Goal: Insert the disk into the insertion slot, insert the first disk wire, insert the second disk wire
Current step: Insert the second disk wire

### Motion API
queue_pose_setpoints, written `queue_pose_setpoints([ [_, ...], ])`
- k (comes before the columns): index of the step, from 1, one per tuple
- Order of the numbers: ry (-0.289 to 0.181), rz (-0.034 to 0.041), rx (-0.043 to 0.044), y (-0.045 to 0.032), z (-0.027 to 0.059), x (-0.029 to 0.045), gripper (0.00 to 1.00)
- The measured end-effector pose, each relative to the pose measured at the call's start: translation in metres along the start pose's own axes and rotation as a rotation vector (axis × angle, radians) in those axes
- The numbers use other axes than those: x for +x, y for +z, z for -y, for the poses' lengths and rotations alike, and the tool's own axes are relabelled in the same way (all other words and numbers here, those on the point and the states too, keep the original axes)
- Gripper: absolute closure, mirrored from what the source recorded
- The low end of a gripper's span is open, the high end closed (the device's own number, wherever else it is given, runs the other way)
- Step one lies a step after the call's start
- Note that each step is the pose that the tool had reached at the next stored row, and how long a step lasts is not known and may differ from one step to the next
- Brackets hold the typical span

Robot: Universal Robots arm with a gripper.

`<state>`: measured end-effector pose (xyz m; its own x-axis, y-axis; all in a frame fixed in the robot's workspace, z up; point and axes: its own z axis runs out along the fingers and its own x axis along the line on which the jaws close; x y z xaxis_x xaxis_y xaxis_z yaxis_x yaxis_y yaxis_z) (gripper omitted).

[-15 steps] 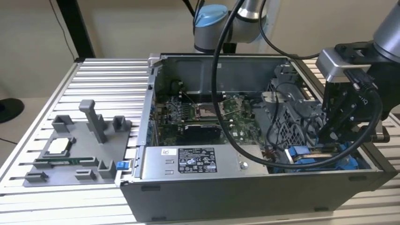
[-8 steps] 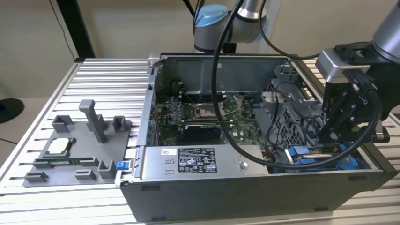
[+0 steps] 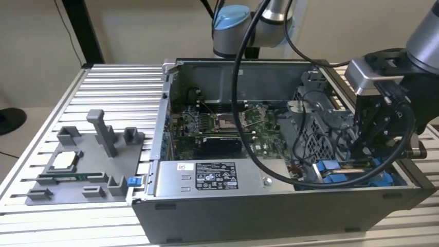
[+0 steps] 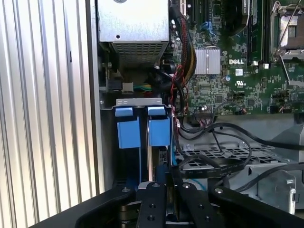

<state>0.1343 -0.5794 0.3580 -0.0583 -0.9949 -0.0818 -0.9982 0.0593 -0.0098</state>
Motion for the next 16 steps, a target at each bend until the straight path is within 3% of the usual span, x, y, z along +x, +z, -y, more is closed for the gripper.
queue_pose_setpoints([
  [4,-0.001,0.0005,0.0072,0.0023,0.0,0.0002,1.0],
  [16,-0.001,0.0008,0.0122,0.0041,-0.0001,0.0003,1.0],
])
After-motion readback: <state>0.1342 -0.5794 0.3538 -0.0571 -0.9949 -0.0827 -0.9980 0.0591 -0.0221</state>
